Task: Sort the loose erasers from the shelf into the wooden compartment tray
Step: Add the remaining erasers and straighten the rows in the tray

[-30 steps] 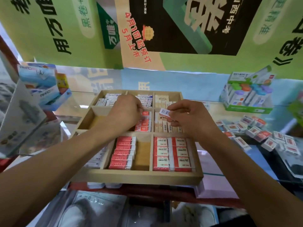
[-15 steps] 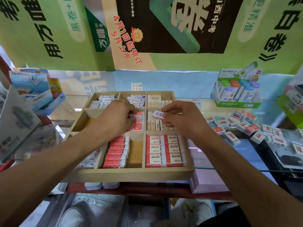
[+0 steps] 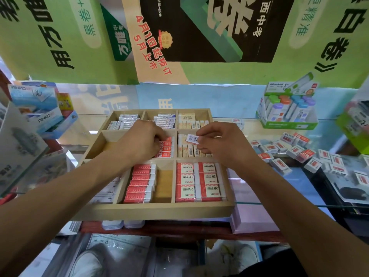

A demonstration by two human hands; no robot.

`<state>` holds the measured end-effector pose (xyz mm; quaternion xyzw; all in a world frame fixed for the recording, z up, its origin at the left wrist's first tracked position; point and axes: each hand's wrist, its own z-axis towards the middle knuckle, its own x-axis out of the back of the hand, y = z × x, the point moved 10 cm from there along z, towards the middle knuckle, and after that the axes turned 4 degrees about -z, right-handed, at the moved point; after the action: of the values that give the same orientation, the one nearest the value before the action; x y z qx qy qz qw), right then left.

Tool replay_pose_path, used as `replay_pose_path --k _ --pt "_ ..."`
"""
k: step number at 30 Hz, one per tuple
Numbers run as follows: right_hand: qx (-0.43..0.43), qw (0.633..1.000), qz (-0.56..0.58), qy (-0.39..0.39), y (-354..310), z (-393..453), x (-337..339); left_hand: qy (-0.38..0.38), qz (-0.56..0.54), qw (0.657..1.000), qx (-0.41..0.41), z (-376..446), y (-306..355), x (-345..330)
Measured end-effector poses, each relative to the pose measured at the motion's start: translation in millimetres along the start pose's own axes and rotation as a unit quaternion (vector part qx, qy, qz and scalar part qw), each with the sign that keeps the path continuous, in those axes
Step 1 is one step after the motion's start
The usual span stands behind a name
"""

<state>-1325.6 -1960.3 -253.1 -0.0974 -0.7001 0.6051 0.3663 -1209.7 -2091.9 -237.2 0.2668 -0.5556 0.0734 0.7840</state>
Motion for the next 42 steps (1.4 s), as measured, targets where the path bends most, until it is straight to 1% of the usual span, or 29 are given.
replay_pose_path --k 2,4,6,8,11,13,15,18,21,23,24,29,35,38,42 --pt "-0.008 1.000 0.014 -0.019 1 -1 -3 -0.007 -0.024 0.999 0.025 -3 -5 2" --pt "-0.006 0.999 -0.003 -0.033 1 -1 -4 0.005 -0.072 0.997 0.039 -5 -4 9" --pt "0.015 0.999 -0.009 -0.039 -5 -1 -5 0.012 -0.176 0.984 0.040 -10 5 14" --pt "0.049 0.998 0.012 -0.043 -14 -2 -7 -0.008 -0.269 0.963 0.025 -13 20 15" --pt "0.090 0.994 0.030 -0.048 -25 -6 -13 -0.038 -0.305 0.952 0.011 -17 30 17" --pt "0.115 0.991 0.043 -0.050 -31 -9 -17 -0.039 -0.311 0.949 0.015 -19 26 20" --pt "0.126 0.989 0.049 -0.055 -34 -12 -22 -0.031 -0.282 0.959 0.006 -23 24 24" --pt "0.109 0.991 0.025 -0.067 -30 -11 -32 -0.041 -0.208 0.977 0.007 -29 17 24" --pt "0.069 0.995 -0.039 -0.063 -20 -8 -35 -0.052 -0.096 0.993 0.037 -32 -6 34" --pt "0.055 0.995 -0.062 -0.062 -15 -7 -35 -0.063 -0.020 0.997 0.031 -34 -16 41" --pt "0.055 0.994 -0.069 -0.062 -15 -7 -35 -0.073 0.000 0.997 0.026 -36 -19 42" --pt "0.059 0.993 -0.083 -0.060 -15 -7 -37 -0.114 0.038 0.993 0.019 -32 -16 37" --pt "0.071 0.990 -0.102 -0.067 -15 -10 -38 -0.154 0.081 0.984 0.045 -21 -15 30" --pt "0.077 0.990 -0.099 -0.060 -16 -10 -36 -0.166 0.052 0.982 0.078 -22 -24 25" --pt "0.081 0.991 -0.089 -0.051 -16 -11 -32 -0.143 -0.026 0.983 0.112 -26 -32 29"
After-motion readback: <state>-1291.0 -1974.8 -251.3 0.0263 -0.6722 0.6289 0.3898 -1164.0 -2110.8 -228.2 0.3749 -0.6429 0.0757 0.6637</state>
